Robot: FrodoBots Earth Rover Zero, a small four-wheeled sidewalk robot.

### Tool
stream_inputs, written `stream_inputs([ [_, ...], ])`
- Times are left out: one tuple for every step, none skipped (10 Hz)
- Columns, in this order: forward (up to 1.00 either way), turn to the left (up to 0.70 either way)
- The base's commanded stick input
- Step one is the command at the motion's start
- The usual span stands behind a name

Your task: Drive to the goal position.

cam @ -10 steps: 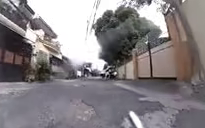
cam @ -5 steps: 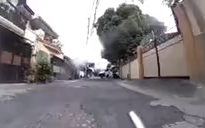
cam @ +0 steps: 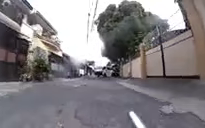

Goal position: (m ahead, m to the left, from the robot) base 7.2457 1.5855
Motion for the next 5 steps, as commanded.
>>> stream_inputs([
  [0.85,-0.32],
  [0.85,-0.33],
  [0.85,-0.34],
  [0.85,-0.34],
  [0.85,-0.34],
])
